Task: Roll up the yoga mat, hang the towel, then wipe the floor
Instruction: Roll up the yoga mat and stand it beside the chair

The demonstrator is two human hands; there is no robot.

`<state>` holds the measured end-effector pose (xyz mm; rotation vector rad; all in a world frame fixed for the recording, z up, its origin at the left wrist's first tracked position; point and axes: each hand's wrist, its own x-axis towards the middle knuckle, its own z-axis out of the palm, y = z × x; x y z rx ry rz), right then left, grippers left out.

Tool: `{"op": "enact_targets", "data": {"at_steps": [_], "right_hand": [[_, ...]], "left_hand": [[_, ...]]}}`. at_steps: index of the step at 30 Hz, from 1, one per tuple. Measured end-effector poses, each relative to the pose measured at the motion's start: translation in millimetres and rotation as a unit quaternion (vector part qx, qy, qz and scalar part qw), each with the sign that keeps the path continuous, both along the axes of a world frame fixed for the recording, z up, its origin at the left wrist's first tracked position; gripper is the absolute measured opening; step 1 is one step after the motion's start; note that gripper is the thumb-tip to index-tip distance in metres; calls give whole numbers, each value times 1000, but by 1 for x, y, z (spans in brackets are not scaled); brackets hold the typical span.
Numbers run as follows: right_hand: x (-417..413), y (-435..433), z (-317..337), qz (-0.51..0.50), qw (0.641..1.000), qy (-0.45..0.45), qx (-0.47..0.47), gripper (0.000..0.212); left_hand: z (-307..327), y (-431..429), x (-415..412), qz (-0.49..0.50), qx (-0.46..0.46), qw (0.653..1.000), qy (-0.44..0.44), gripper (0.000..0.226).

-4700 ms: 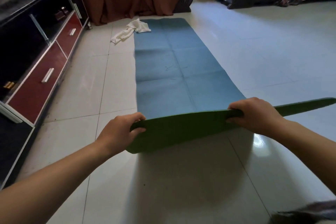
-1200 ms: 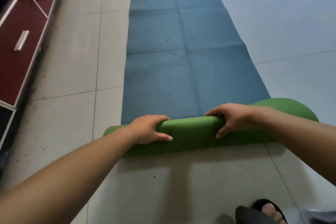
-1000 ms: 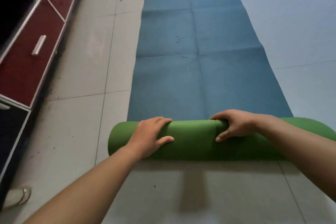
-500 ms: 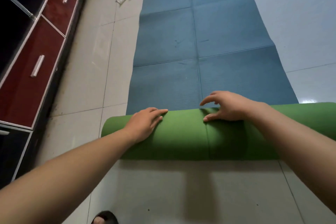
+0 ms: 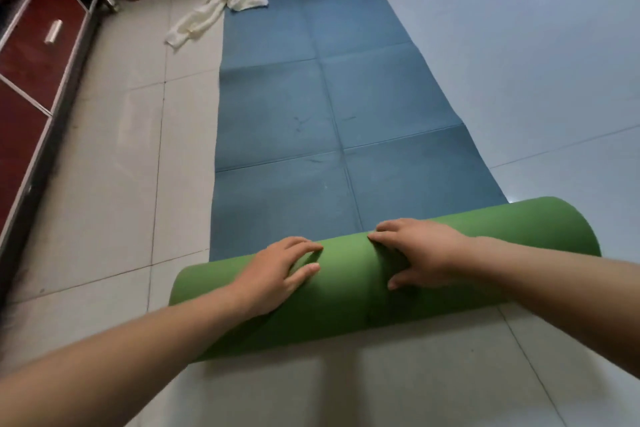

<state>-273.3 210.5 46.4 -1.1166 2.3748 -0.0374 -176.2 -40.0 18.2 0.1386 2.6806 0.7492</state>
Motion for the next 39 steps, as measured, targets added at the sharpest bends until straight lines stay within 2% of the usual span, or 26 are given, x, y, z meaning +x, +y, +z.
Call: {"op": "enact_targets", "data": {"at_steps": [2, 4, 8, 11, 13, 15, 23, 29, 33, 39], "right_hand": [[-9, 2, -3, -72, 997, -3, -36, 75], [-13, 5, -8, -118, 991, -2, -60, 71], [-12, 5, -17, -175, 979, 29, -104, 62], [-4, 1, -20, -178, 971, 66, -148, 53], [4, -1, -18, -139, 979, 74, -133, 59], [11, 0, -15, -113, 988, 67, -86, 74], [20, -11, -18, -124, 987, 87, 58, 114], [9, -26, -15, -128, 983, 94, 97, 112], [-18, -31, -8, -107, 986, 89, 91, 109], [-59, -39, 2, -89, 994, 70, -10, 97]], "left_hand": [[-3, 5, 4, -17, -48, 998, 32, 93], [-7, 4, 8, -18, -82, 995, 51, 98], [-14, -7, 12, -47, -93, 992, 72, 113], [-20, -20, 0, -59, -83, 993, 56, 107], [-20, -26, -15, -52, -64, 995, 47, 104], [-17, -30, -29, -54, -52, 997, 36, 101], [-9, -36, -51, -79, -50, 995, 24, 92], [-5, -34, -35, -30, -43, 993, 107, 70], [5, -44, -33, -41, -88, 988, 118, 79], [17, -38, -41, -38, -156, 982, 103, 93]]}}
